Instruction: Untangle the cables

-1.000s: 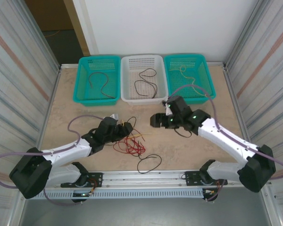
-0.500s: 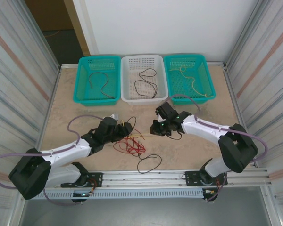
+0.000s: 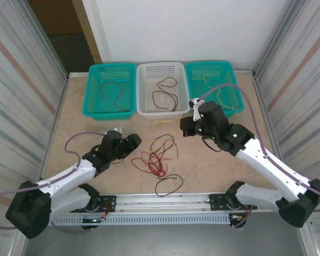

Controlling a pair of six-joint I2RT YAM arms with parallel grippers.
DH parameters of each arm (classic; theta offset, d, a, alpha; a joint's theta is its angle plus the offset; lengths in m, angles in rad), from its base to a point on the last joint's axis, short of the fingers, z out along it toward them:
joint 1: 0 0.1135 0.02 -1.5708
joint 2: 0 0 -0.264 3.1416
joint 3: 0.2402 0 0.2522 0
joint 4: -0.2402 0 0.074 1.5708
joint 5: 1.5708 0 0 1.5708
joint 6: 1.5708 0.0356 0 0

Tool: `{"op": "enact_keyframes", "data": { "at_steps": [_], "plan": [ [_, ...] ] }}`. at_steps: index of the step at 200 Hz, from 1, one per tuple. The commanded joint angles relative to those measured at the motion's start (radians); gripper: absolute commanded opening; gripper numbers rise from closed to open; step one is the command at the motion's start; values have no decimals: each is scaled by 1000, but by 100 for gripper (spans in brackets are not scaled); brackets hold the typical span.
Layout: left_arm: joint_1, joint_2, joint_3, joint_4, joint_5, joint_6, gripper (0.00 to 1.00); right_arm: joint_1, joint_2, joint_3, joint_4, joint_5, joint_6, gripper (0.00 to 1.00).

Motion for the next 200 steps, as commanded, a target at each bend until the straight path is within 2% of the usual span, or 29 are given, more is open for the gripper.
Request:
{"op": "enact_keyframes", "data": {
  "at_steps": [1, 19, 50, 103, 120, 142, 182, 200],
  "plan": [
    [13, -49, 37, -87, 1, 49, 64, 16, -37, 42, -53, 112, -120, 0],
    [14, -71, 88, -127, 16, 99, 67, 28, -46, 63, -55, 129, -150, 0],
    [14, -66, 179, -149, 106, 160, 73, 79, -39, 80, -49, 184, -207, 0],
    [12, -9, 202, -59, 302, 92, 74, 138, 3, 85, -37, 233, -248, 0],
    [-3, 38, 236, -134, 339, 105, 74, 150, 9, 83, -28, 243, -248, 0],
    [-23, 110, 262, -217, 376, 115, 66, 159, 17, 79, -11, 241, -248, 0],
    [-60, 169, 194, -18, 408, -8, 57, 176, 25, 75, 12, 241, -243, 0],
    [-64, 188, 184, 40, 417, -39, 48, 177, 28, 68, 20, 240, -236, 0]
  ]
}}
